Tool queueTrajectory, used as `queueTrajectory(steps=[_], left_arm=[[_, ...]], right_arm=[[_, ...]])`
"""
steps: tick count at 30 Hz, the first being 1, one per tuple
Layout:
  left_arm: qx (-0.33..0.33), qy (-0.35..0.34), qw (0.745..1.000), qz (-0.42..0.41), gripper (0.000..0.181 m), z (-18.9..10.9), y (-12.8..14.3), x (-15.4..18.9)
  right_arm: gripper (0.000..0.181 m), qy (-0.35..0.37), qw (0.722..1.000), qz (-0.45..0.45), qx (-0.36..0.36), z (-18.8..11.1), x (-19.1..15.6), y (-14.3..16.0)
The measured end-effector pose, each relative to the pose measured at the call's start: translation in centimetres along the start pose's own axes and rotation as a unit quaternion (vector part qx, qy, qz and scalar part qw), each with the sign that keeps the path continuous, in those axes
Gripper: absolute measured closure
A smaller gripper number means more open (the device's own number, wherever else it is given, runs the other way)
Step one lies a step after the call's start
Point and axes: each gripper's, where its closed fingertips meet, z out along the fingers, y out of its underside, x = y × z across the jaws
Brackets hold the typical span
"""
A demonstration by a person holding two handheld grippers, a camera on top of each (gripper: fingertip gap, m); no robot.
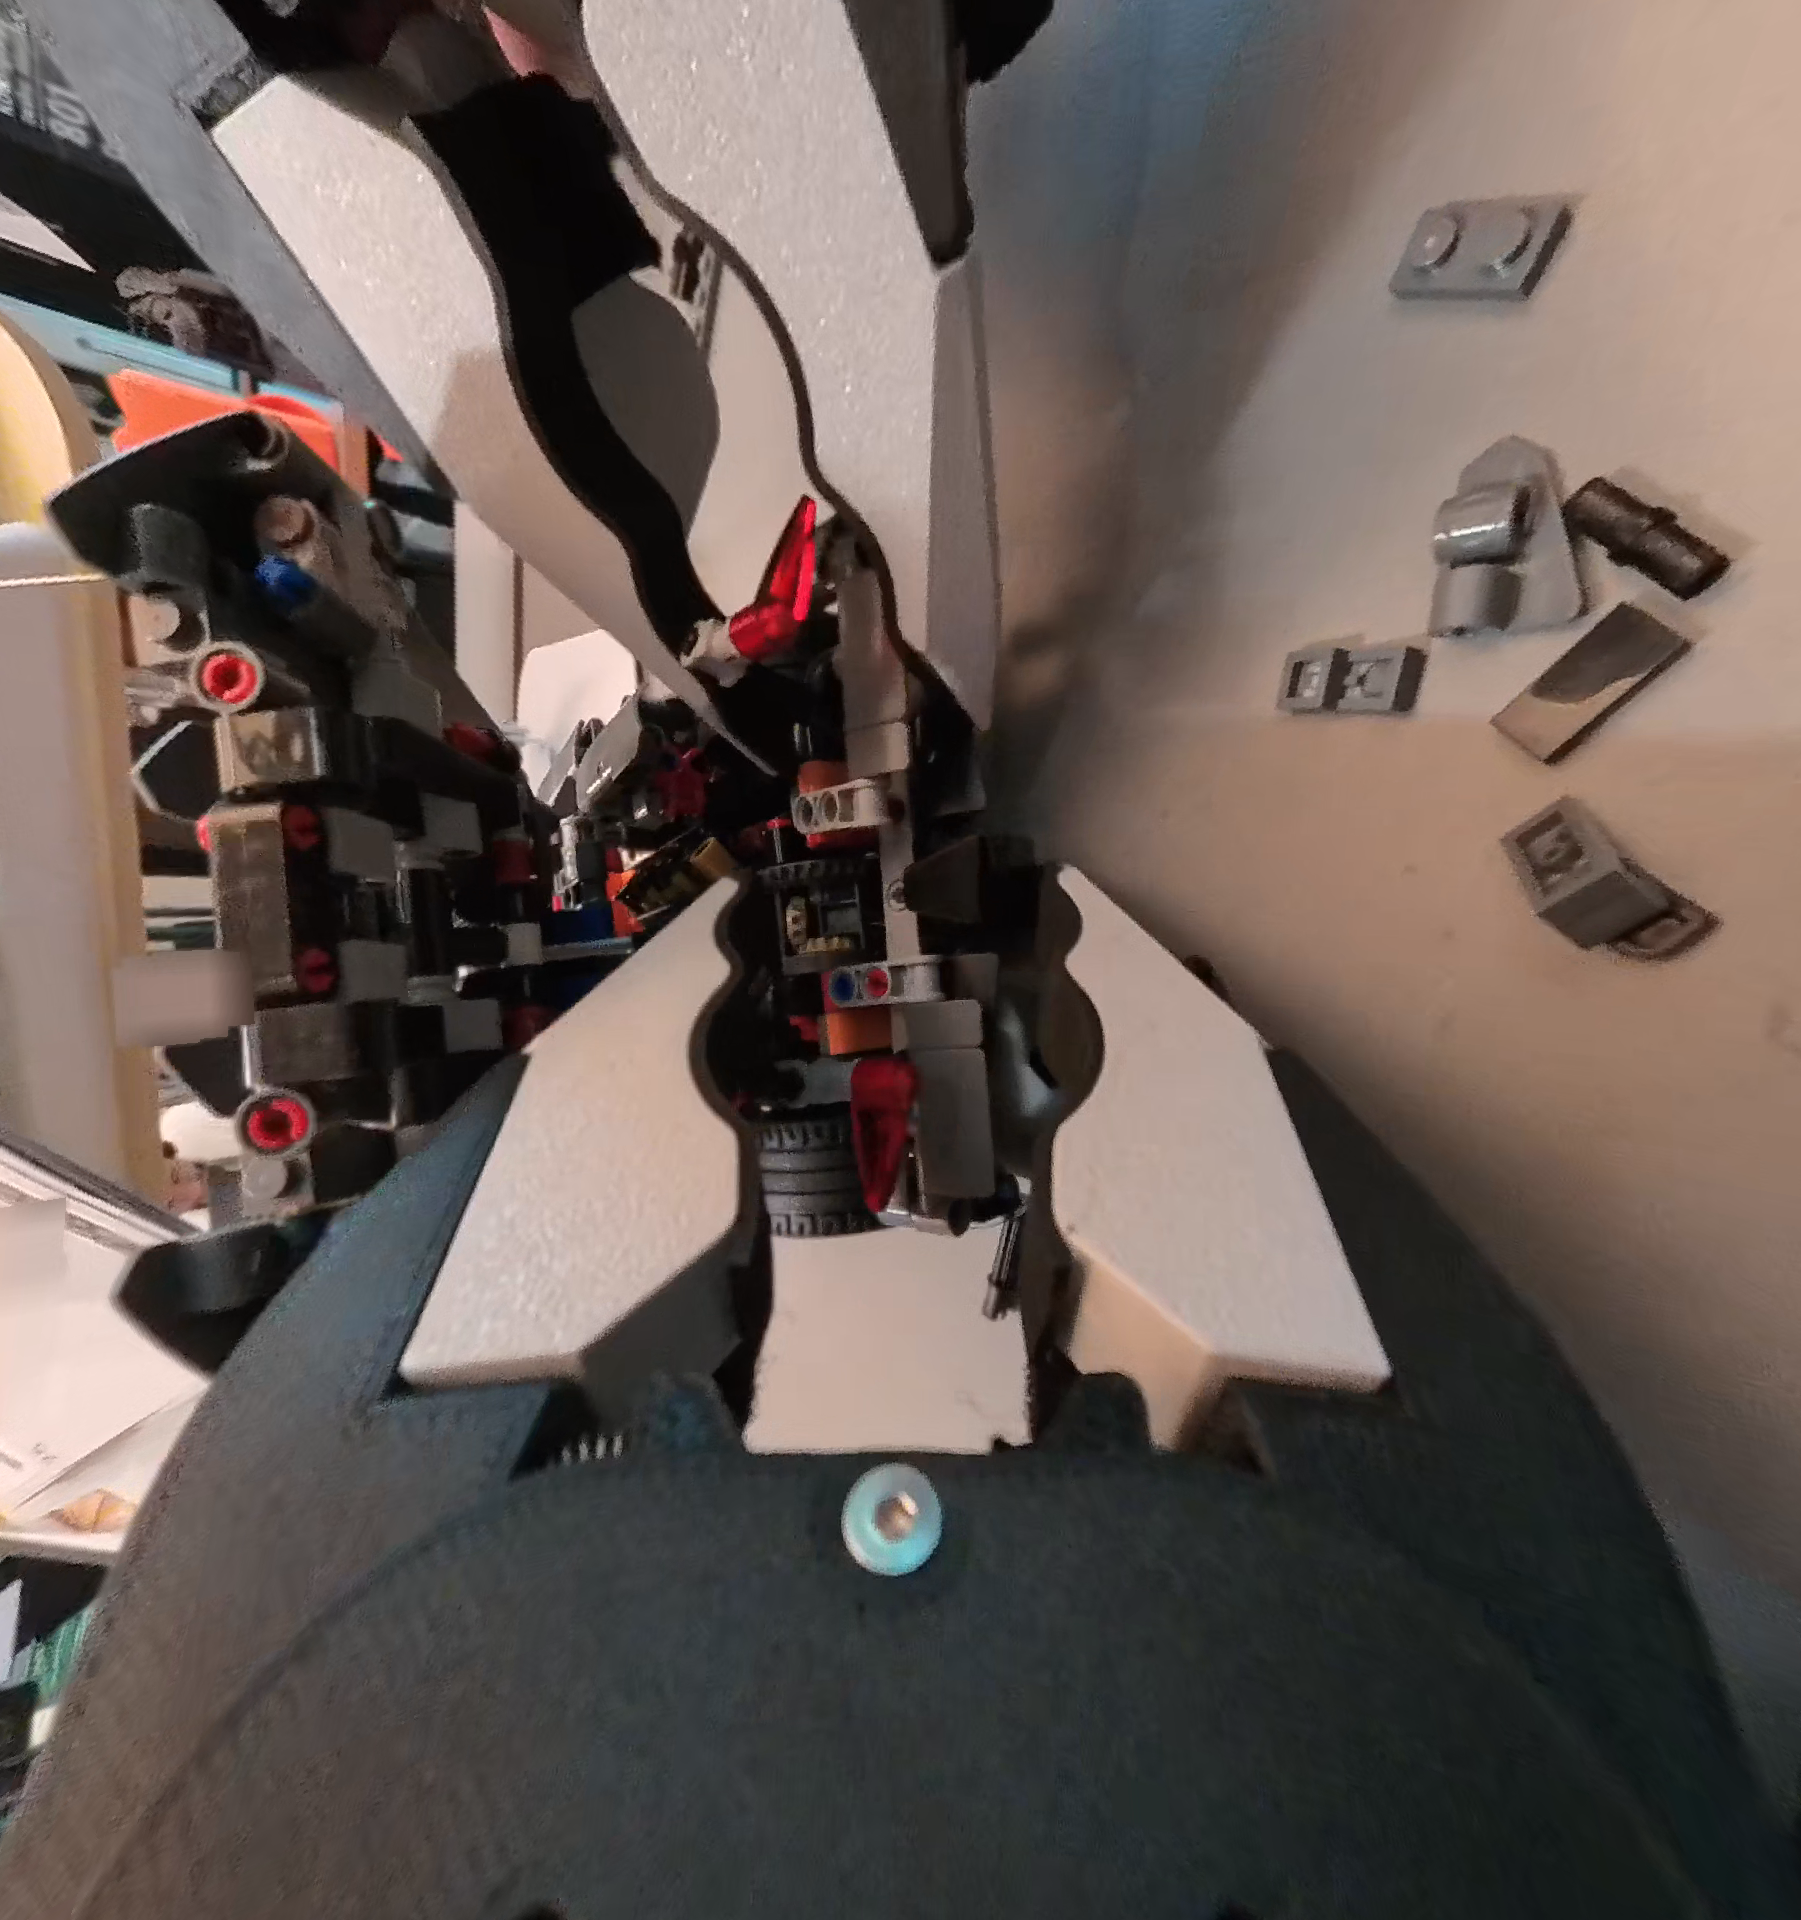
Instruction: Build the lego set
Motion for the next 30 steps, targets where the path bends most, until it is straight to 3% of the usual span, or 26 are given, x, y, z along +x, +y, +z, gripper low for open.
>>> queueTrajectory(steps=[8, 16, 20, 30], left_arm=[[0.002, -0.001, 1.0, 0.009, 0.127, -0.1, 0.4, -0.2], [0.017, -0.042, 0.999, 0.01, 0.106, -0.3, 0.2, -1.3], [0.02, -0.048, 0.997, 0.05, 0.125, -0.4, 0.3, -0.5], [0.003, -0.061, 0.995, 0.076, 0.143, 0.2, 0.2, 0.0]], right_arm=[[0.15, -0.012, 0.999, 0.03, 0.015, -0.1, 0.1, -0.2], [0.151, -0.016, 0.999, 0.043, 0.022, -0.3, 0.3, -0.4], [0.151, -0.016, 0.999, 0.045, 0.022, -0.3, 0.3, -0.4], [0.152, -0.019, 0.998, 0.056, 0.029, -0.5, 0.5, -0.4]])
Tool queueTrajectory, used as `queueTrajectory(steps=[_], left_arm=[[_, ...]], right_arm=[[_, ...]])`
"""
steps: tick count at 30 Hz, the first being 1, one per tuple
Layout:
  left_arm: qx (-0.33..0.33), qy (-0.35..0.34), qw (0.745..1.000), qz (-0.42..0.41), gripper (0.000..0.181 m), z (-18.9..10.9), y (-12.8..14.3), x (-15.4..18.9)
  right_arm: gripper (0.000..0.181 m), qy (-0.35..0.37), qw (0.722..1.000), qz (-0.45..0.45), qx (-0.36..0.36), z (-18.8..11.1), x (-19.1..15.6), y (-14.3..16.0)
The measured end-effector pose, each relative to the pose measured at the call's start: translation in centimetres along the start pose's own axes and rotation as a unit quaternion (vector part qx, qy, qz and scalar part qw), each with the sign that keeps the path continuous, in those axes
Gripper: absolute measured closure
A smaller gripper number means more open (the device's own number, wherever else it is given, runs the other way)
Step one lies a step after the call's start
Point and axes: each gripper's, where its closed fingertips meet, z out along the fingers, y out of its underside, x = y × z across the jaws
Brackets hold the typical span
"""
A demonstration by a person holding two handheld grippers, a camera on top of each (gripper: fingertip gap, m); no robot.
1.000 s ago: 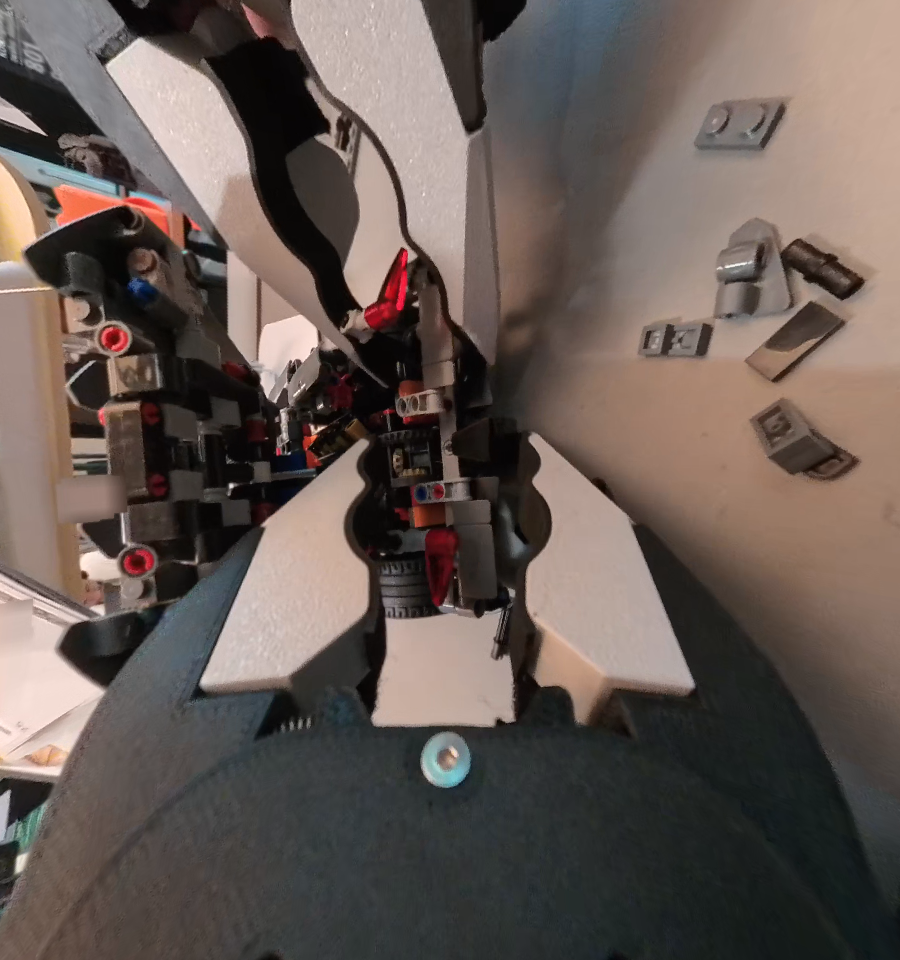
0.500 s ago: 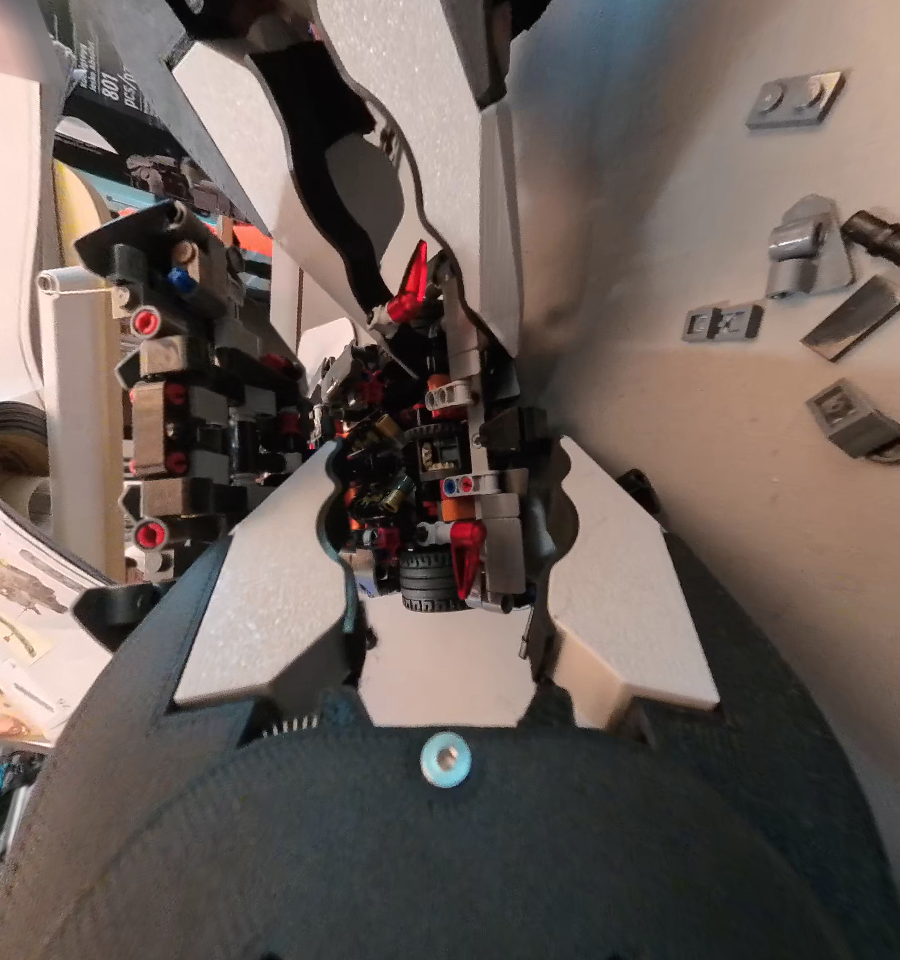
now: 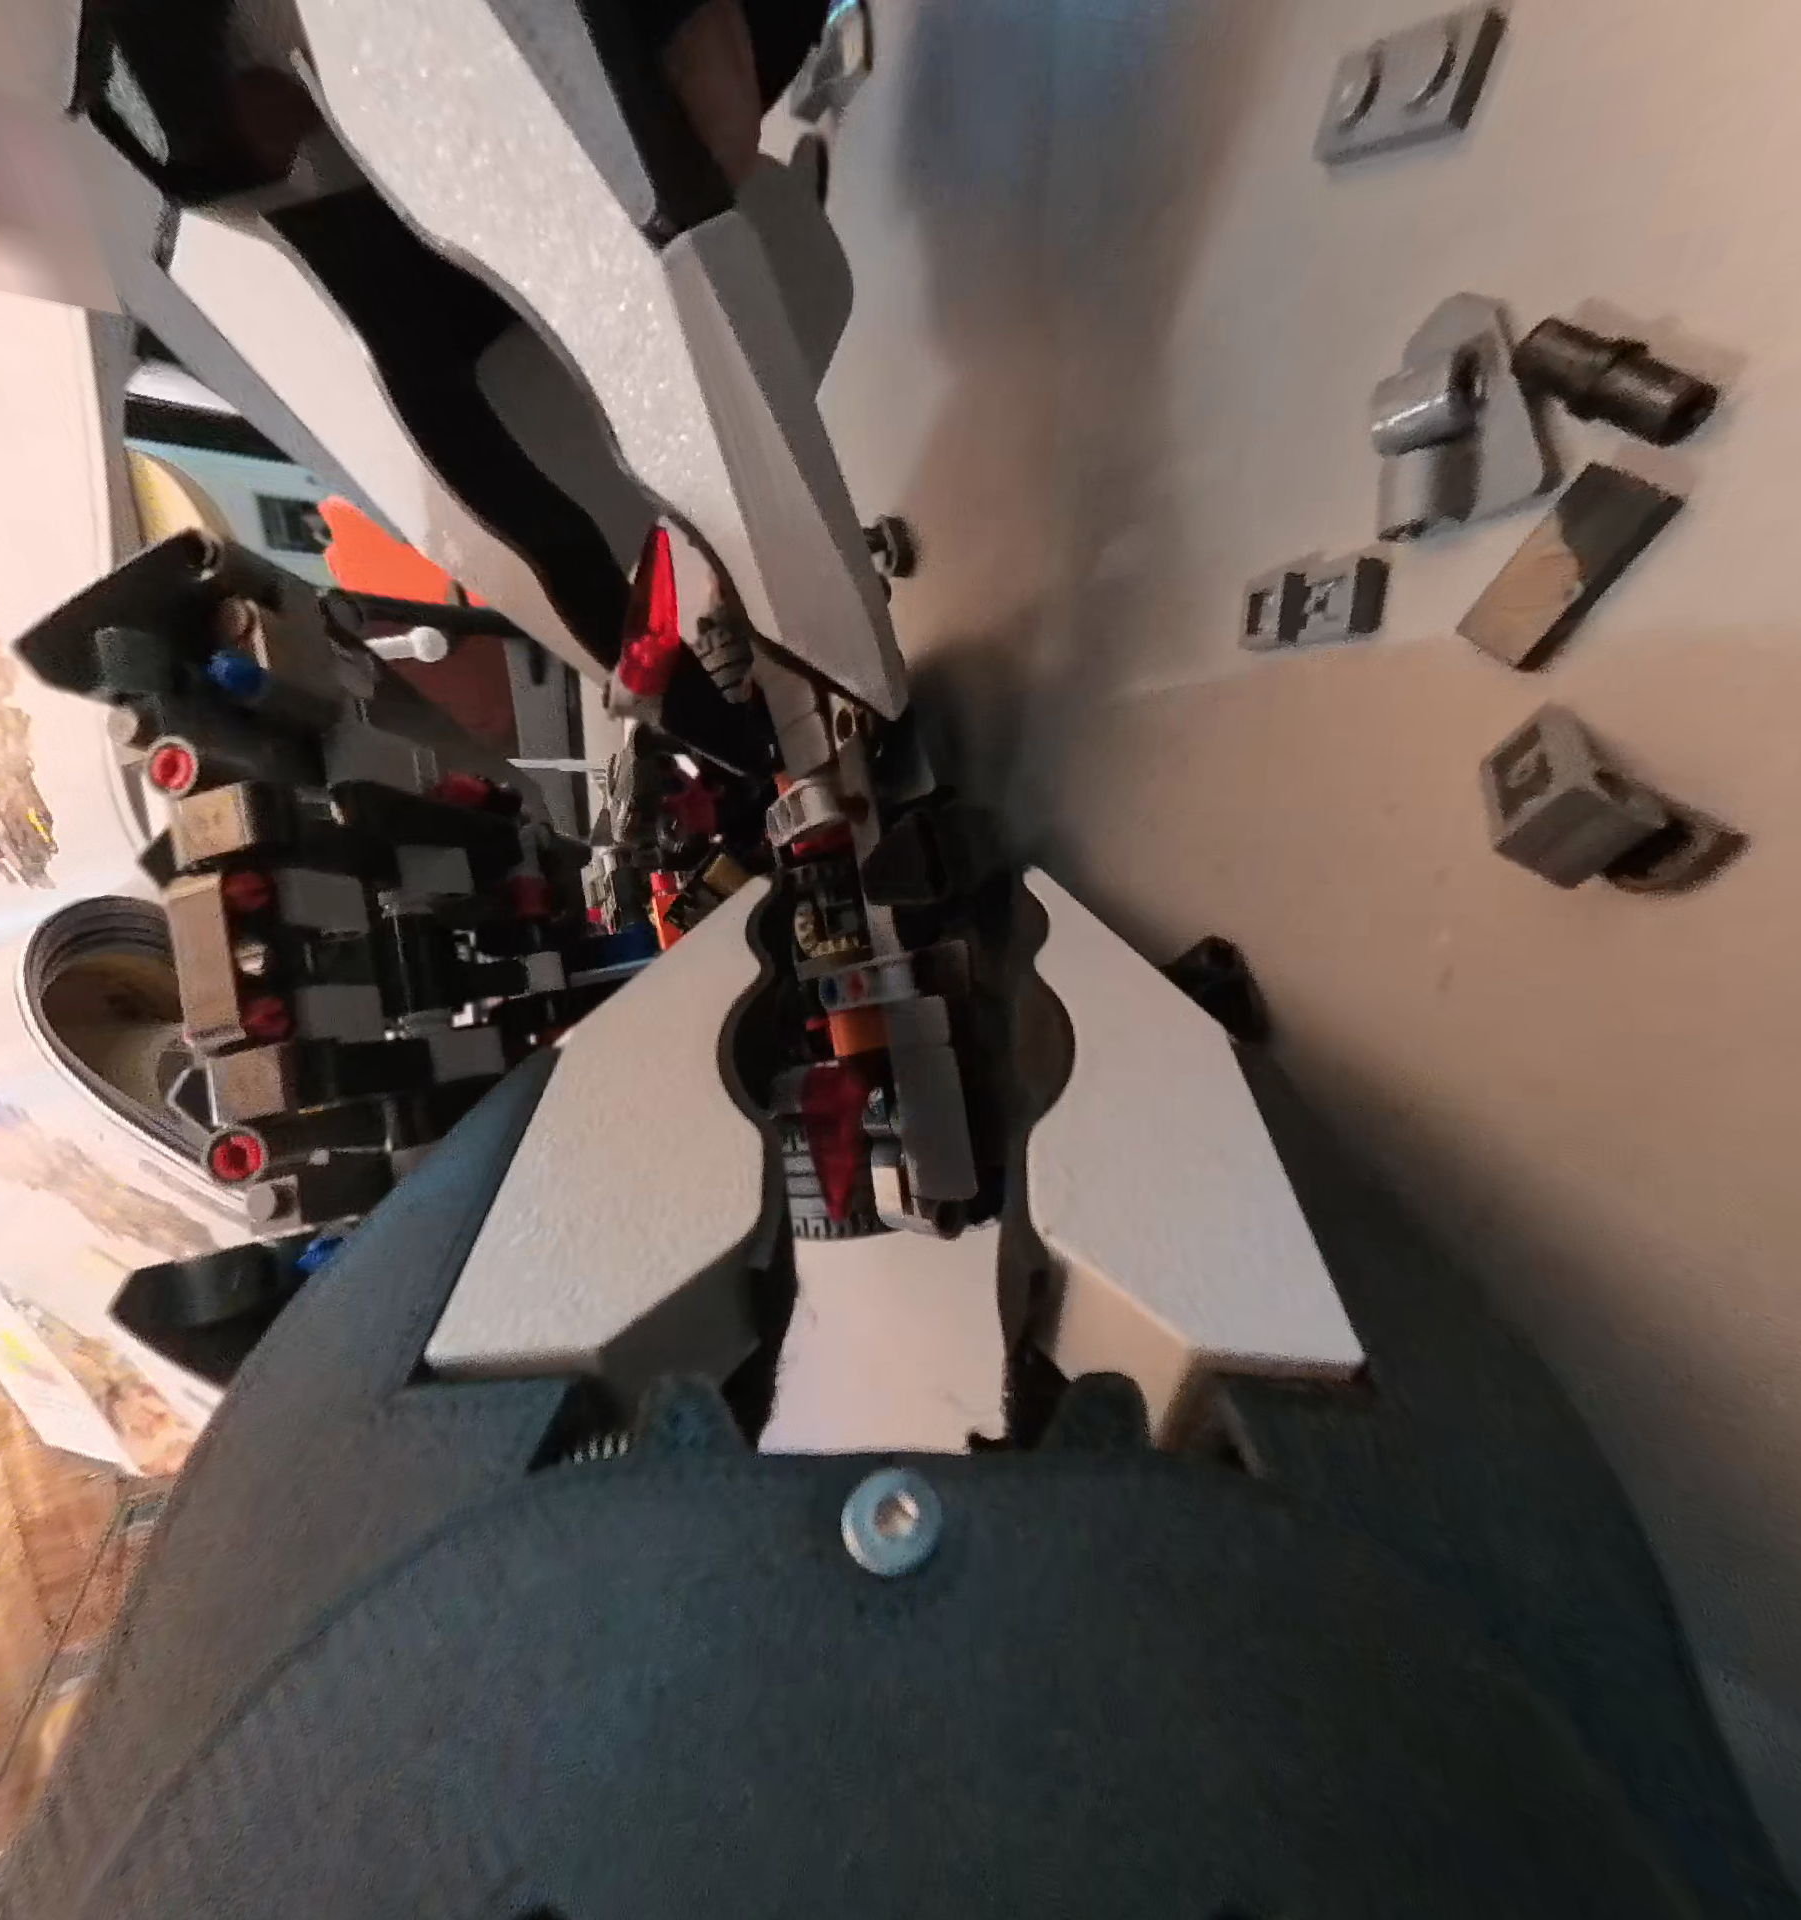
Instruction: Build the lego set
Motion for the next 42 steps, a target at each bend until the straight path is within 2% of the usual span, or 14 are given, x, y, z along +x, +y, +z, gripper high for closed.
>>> queueTrajectory(steps=[14, 25, 33, 39, 42], left_arm=[[0.003, 0.017, 1.0, -0.022, 0.145, -0.2, -0.1, -0.1], [0.012, 0.019, 1.0, -0.019, 0.149, -0.2, 0.0, 0.0], [0.017, 0.02, 0.999, -0.031, 0.149, -0.3, 0.0, -0.1], [0.02, 0.021, 0.999, -0.035, 0.15, -0.3, -0.1, -0.1], [0.022, 0.023, 0.999, -0.038, 0.15, -0.3, -0.1, -0.1]], right_arm=[[0.139, 0.013, 0.998, -0.055, -0.004, -0.8, -0.2, -1.1], [0.148, 0.008, 1.0, -0.024, -0.018, 0.1, 0.2, -1.3], [0.142, 0.071, 0.987, -0.127, -0.074, -0.4, 0.2, -0.8], [0.146, 0.119, 0.96, -0.215, -0.13, -0.9, -0.3, -0.9], [0.153, 0.112, 0.961, -0.225, -0.111, -0.6, -2.0, -2.3]])
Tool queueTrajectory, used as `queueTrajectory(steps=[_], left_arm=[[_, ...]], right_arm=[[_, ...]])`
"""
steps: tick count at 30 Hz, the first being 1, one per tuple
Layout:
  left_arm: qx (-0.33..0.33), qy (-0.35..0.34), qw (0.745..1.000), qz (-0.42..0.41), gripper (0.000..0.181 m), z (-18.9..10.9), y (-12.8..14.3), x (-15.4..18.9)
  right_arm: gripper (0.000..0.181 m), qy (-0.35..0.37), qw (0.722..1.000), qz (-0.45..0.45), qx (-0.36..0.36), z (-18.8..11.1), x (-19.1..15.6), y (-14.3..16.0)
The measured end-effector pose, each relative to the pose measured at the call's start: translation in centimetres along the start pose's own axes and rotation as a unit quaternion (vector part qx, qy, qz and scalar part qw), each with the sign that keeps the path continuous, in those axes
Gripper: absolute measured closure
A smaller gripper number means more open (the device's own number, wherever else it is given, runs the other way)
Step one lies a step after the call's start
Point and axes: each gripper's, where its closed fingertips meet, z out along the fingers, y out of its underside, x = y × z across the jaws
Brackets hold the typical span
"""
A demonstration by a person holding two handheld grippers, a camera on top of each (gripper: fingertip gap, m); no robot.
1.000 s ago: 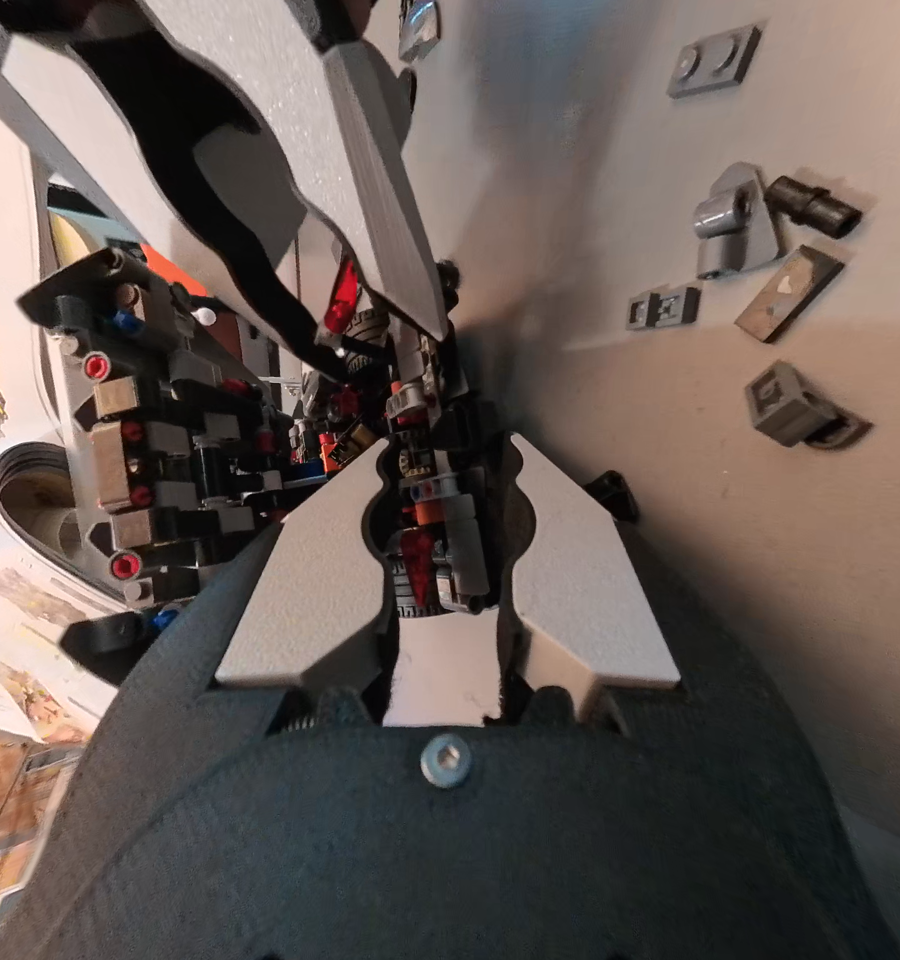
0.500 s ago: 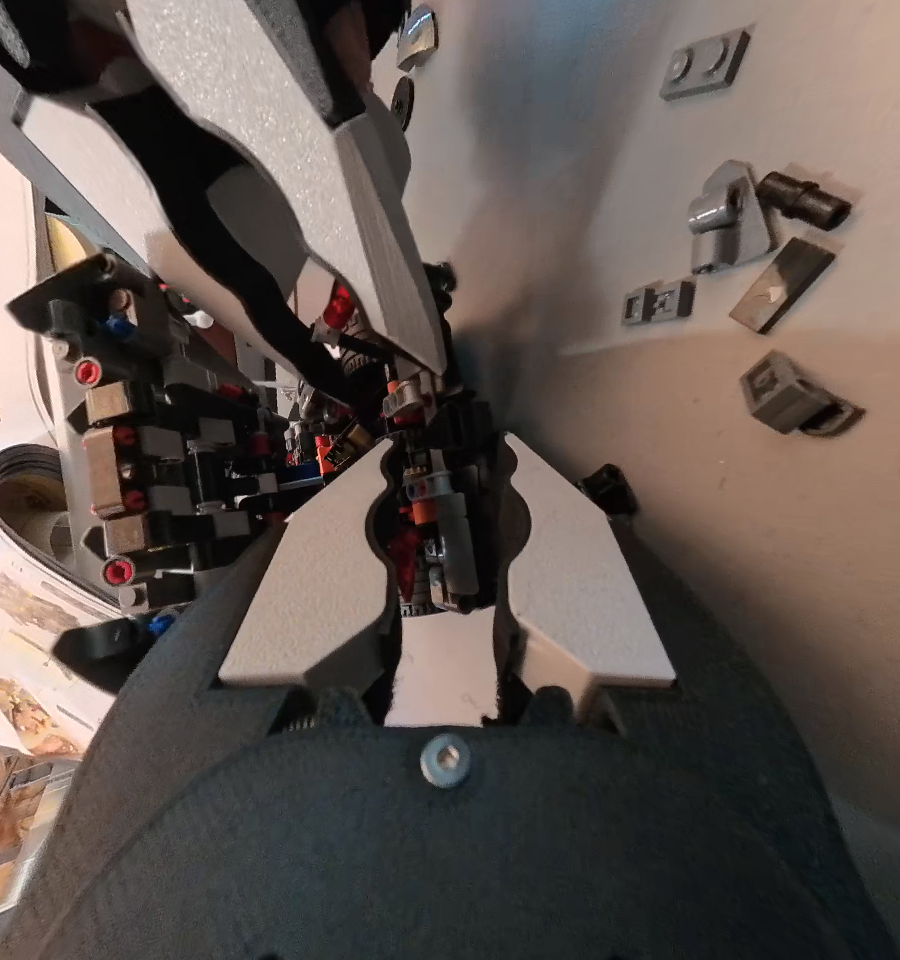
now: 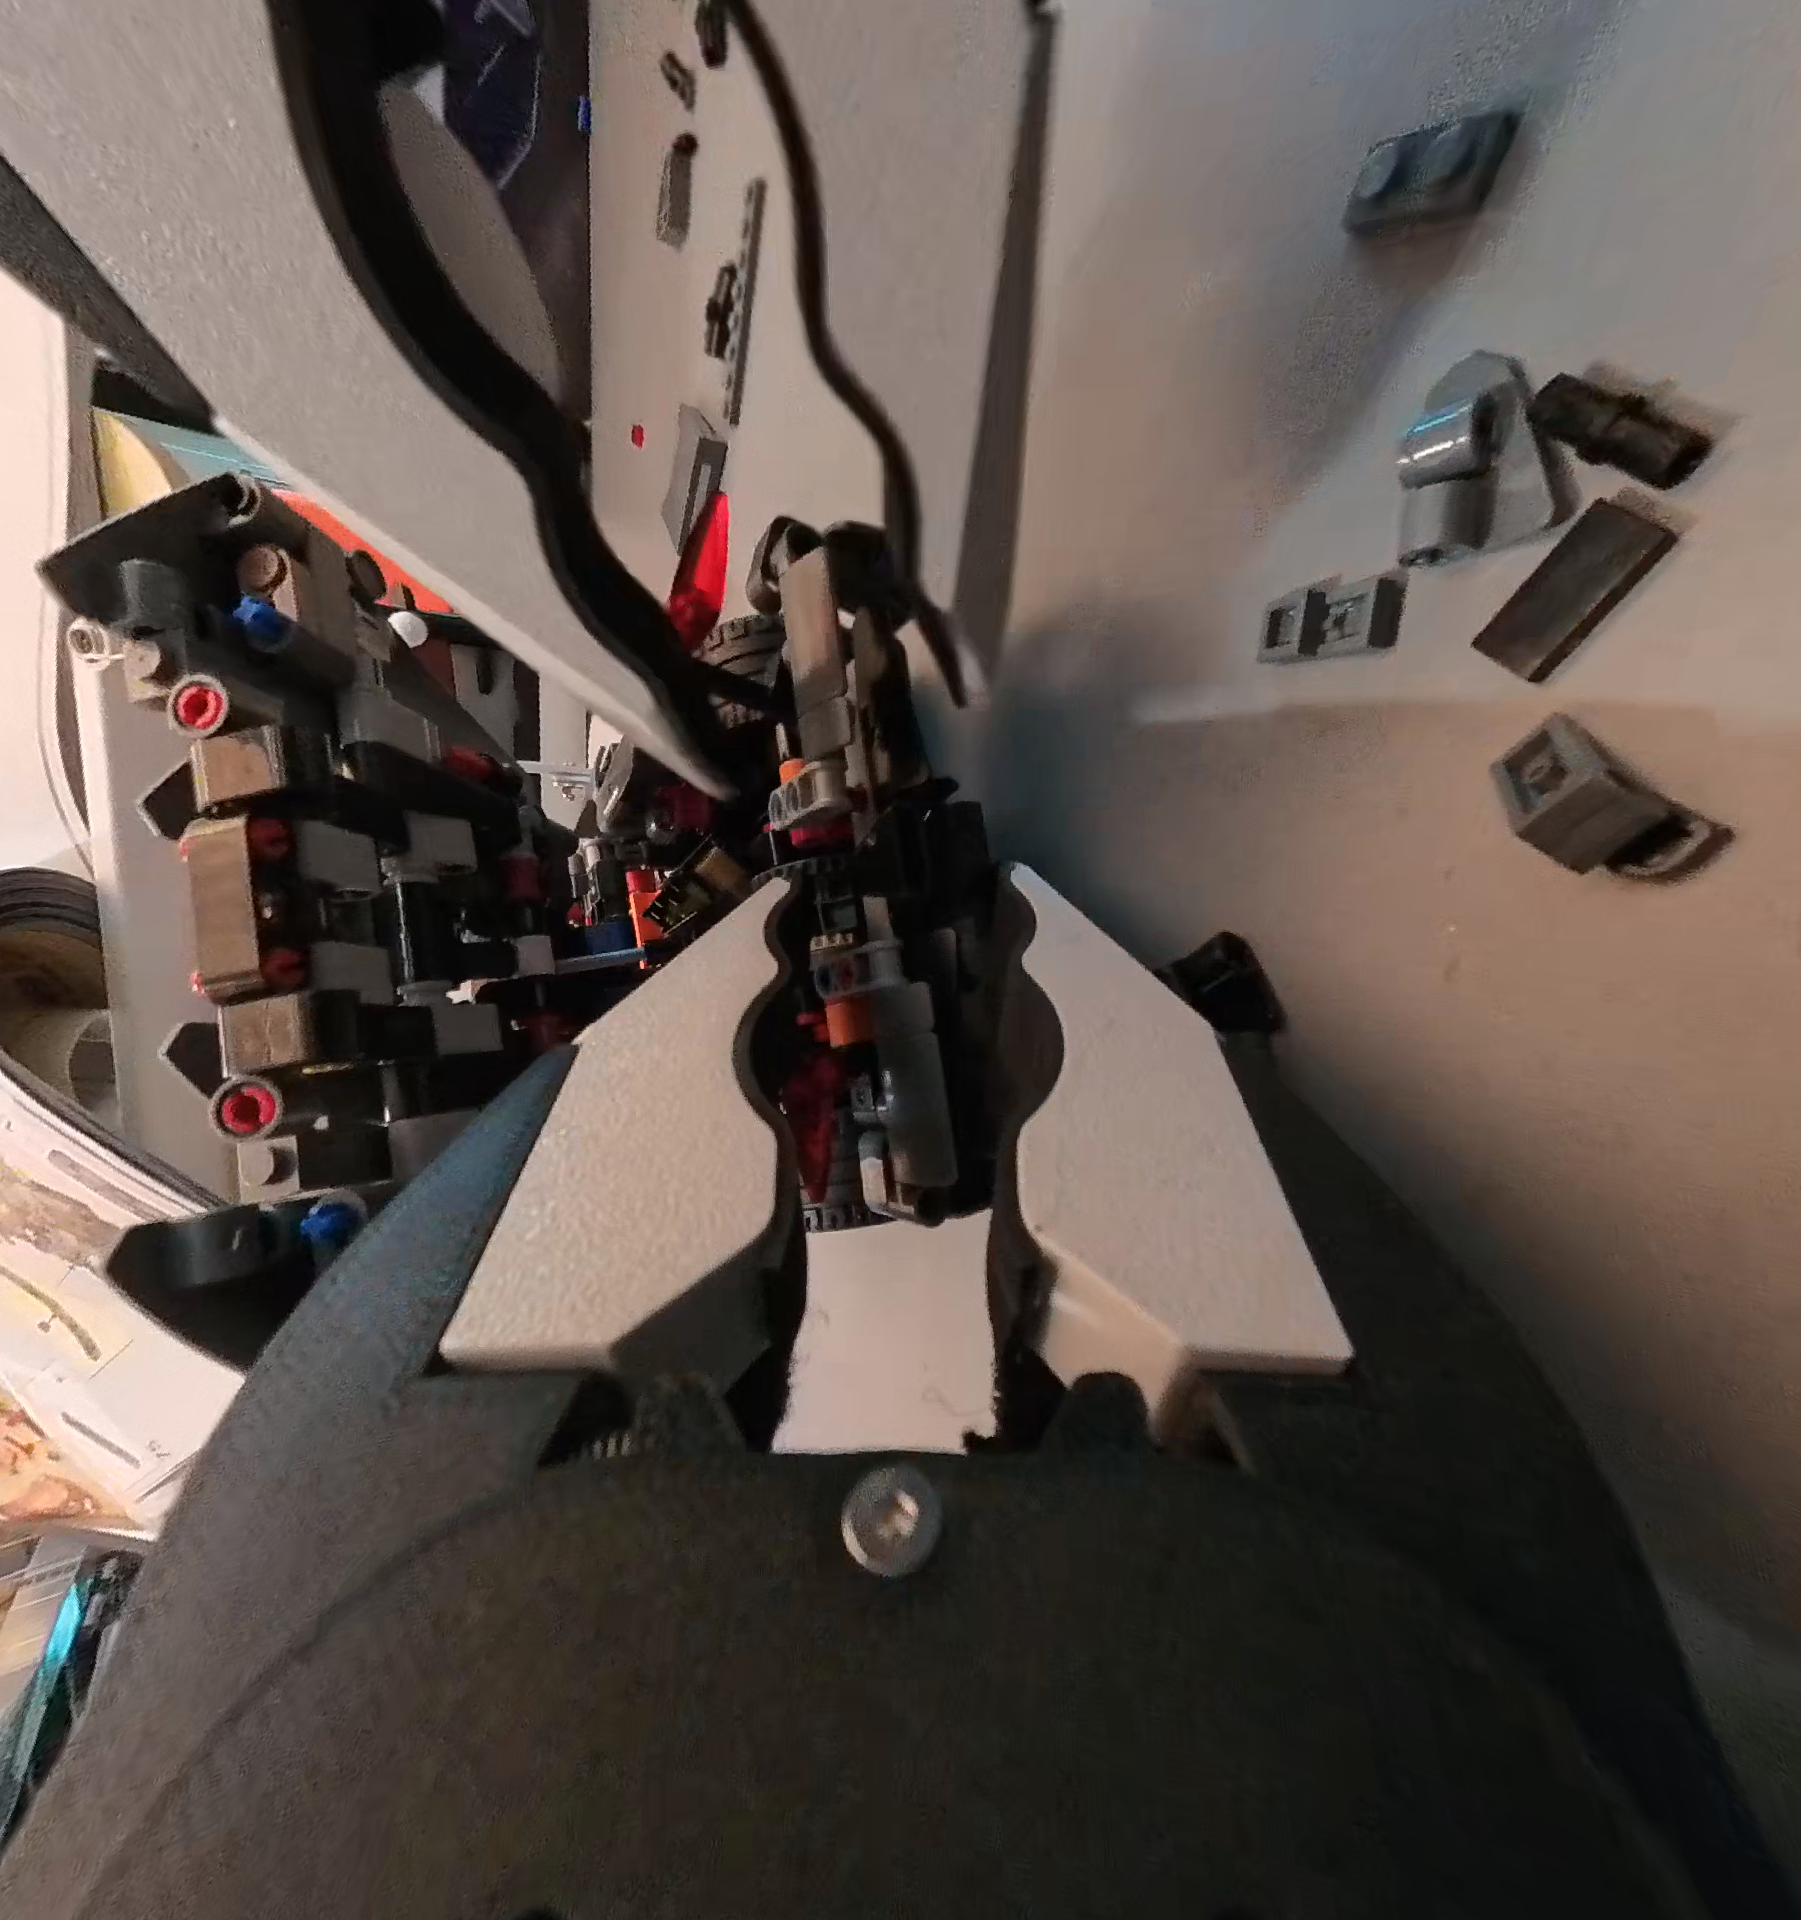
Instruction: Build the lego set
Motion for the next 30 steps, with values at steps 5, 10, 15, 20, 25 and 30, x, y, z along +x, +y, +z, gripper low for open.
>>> queueTrajectory(steps=[5, 10, 15, 20, 25, 30], left_arm=[[0.0, 0.0, 1.0, 0.0, 0.149, 0.1, 0.0, 0.0], [0.004, -0.002, 1.0, -0.002, 0.15, 0.0, 0.0, -0.1], [0.004, 0.002, 1.0, -0.005, 0.148, 0.1, -0.1, 0.1], [0.004, 0.003, 1.0, -0.007, 0.148, 0.1, 0.0, 0.1], [0.005, 0.003, 1.0, -0.007, 0.148, 0.2, -0.1, 0.1], [0.004, 0.003, 1.0, -0.005, 0.148, 0.2, -0.1, 0.2]], right_arm=[[0.162, 0.037, 0.996, -0.036, -0.079, 1.6, 0.2, 1.1], [0.166, 0.048, 0.993, -0.031, -0.099, 1.2, 0.3, 1.3], [0.173, 0.046, 0.996, -0.012, -0.075, 1.1, 0.4, 1.9], [0.174, 0.061, 0.995, -0.026, -0.071, 1.2, 0.4, 1.9], [0.175, 0.069, 0.995, -0.019, -0.063, 1.2, 0.4, 1.8], [0.175, 0.068, 0.996, -0.011, -0.057, 1.3, 0.1, 2.0]])
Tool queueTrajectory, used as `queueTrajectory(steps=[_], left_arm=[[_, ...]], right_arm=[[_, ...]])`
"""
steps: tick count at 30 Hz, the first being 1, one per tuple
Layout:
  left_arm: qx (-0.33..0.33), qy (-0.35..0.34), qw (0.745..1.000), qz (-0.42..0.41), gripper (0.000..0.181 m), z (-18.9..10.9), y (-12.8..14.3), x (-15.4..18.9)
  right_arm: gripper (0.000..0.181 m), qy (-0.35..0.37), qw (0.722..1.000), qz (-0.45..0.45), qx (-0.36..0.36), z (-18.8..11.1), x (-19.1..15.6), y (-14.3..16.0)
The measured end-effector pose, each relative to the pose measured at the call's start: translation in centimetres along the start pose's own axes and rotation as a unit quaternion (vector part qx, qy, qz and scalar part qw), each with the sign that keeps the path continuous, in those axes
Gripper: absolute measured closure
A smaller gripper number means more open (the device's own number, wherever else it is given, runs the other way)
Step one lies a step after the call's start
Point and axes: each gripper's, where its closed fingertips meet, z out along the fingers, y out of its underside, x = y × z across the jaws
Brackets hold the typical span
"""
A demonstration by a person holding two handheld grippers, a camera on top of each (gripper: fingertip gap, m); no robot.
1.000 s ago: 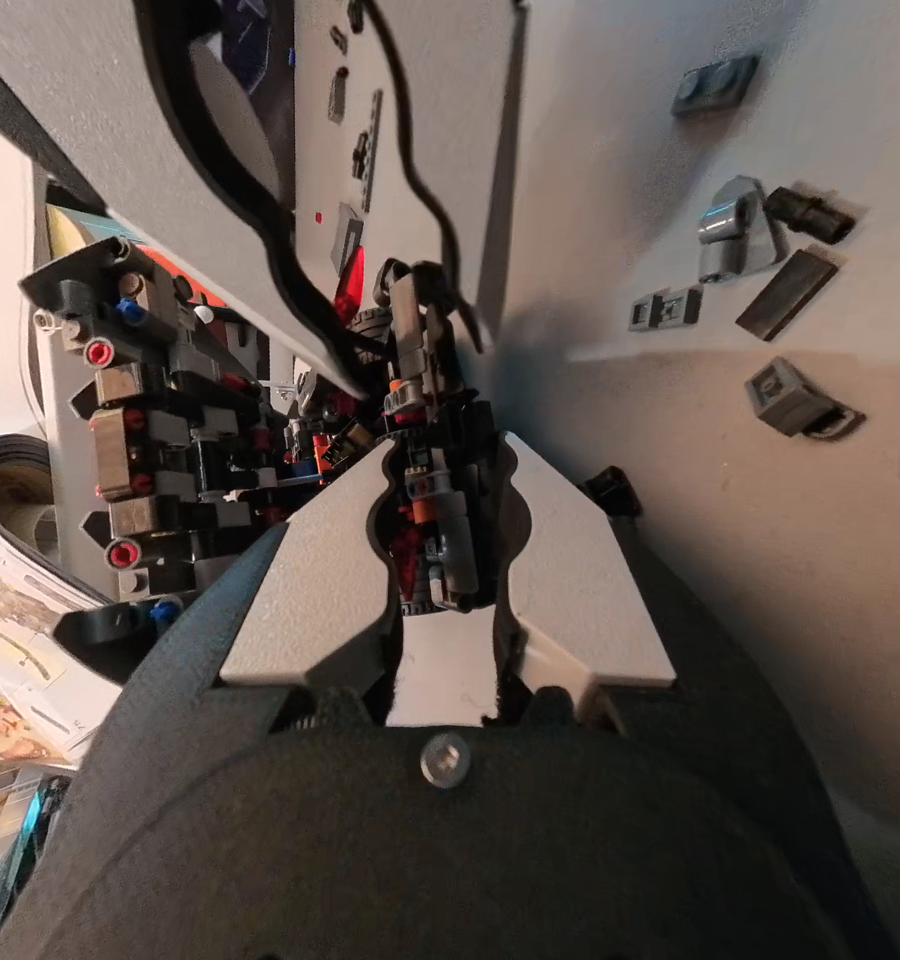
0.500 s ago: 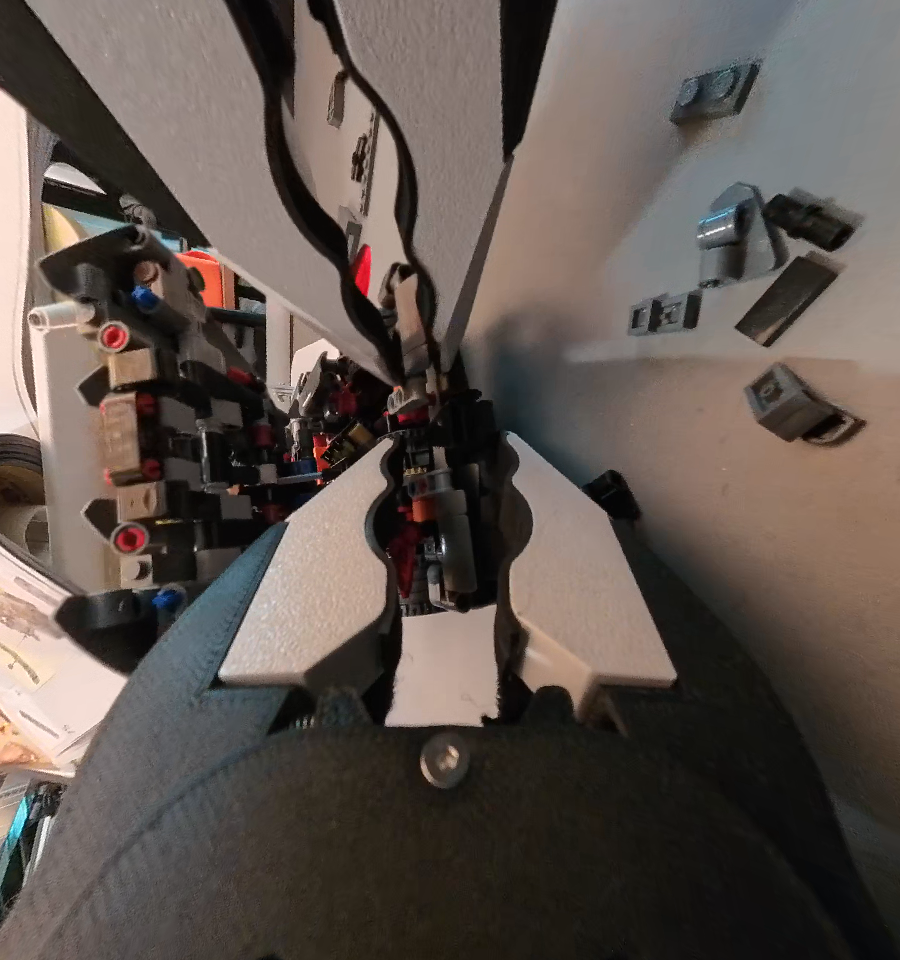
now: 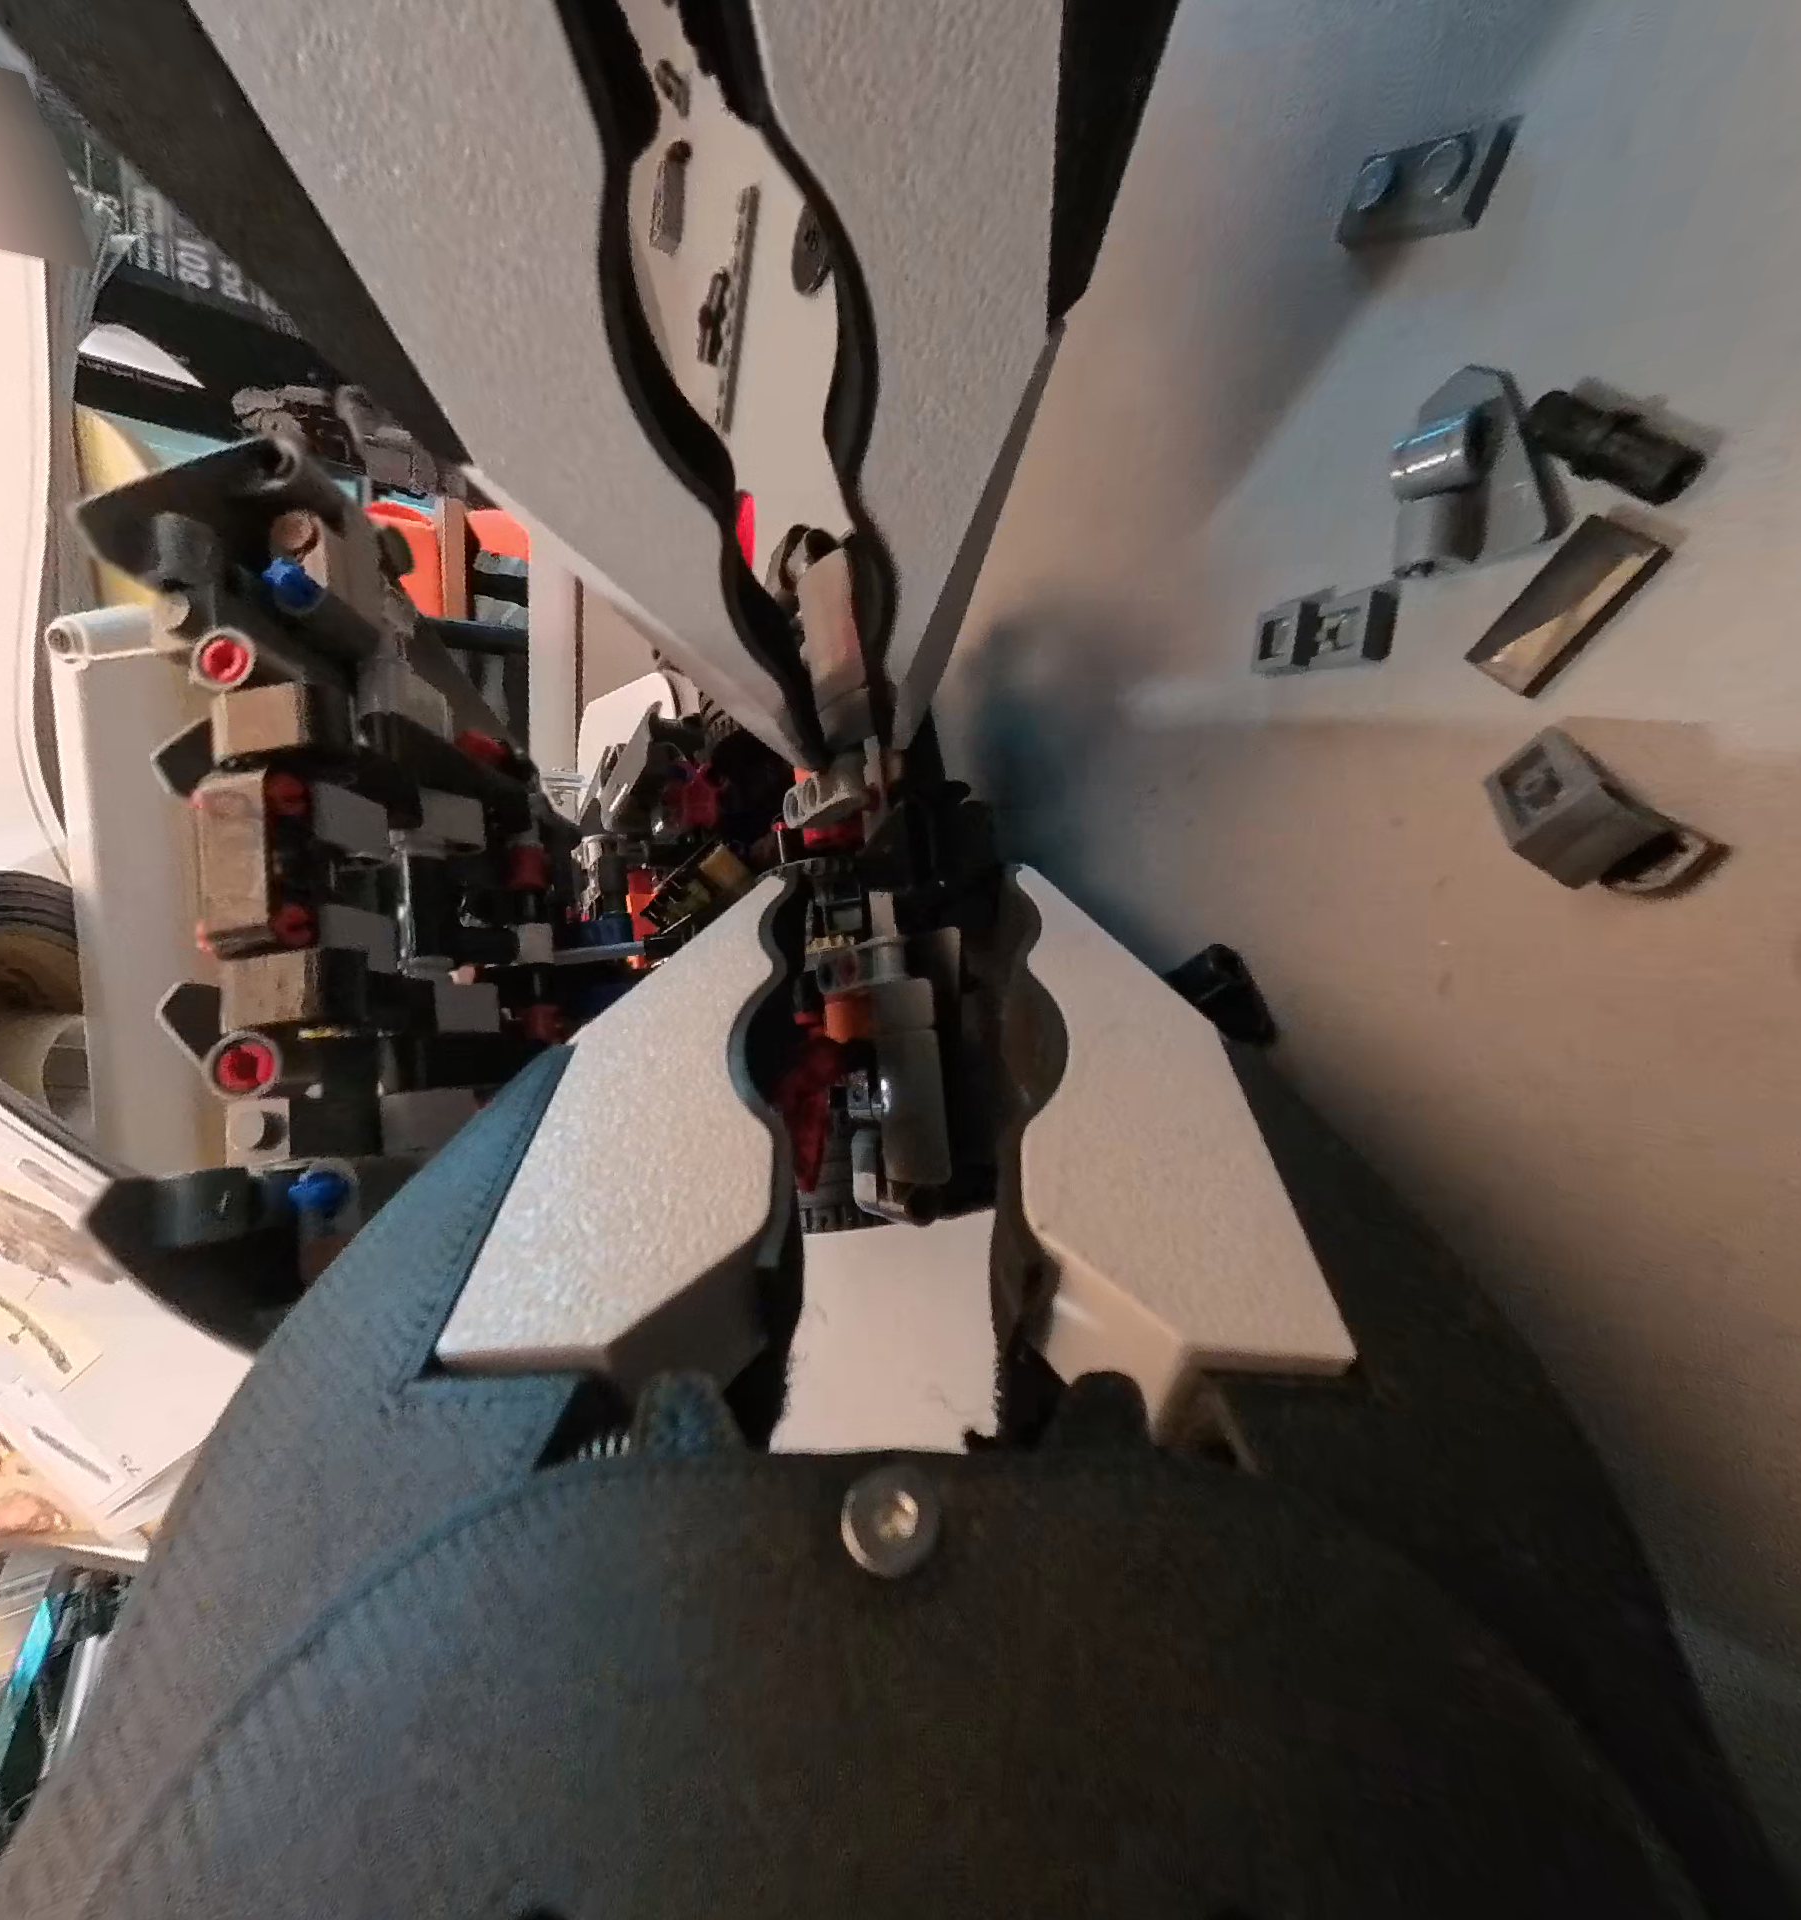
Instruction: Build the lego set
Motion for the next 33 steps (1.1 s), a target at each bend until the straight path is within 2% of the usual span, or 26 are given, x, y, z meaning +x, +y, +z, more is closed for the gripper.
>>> queueTrajectory(steps=[17, 23, 26, 29, 30, 32, 33], left_arm=[[0.003, 0.004, 1.0, -0.011, 0.148, 0.0, 0.0, -0.1], [0.008, 0.005, 1.0, -0.012, 0.149, 0.0, -0.1, -0.1], [0.007, 0.005, 1.0, -0.011, 0.148, 0.0, -0.1, -0.1], [0.007, 0.005, 1.0, -0.012, 0.148, 0.0, -0.1, -0.1], [0.007, 0.005, 1.0, -0.012, 0.148, 0.0, -0.1, -0.1], [0.01, 0.006, 1.0, -0.016, 0.149, 0.0, -0.1, -0.1], [0.01, 0.006, 1.0, -0.016, 0.149, 0.0, -0.1, -0.1]], right_arm=[[0.173, -0.02, 0.999, 0.043, 0.022, 0.0, 0.1, -0.1], [0.164, -0.013, 0.998, 0.05, 0.023, -0.1, 0.7, -0.3], [0.153, -0.02, 0.998, 0.063, 0.015, -0.2, 0.9, 0.0], [0.159, -0.033, 0.997, 0.064, 0.013, 0.0, 0.4, -0.3], [0.137, -0.056, 0.996, 0.063, 0.012, 0.0, -0.4, -0.4], [0.136, -0.072, 0.995, 0.068, 0.015, -0.2, -0.7, -0.6], [0.13, -0.073, 0.995, 0.067, 0.006, -0.1, -0.7, -0.3]])
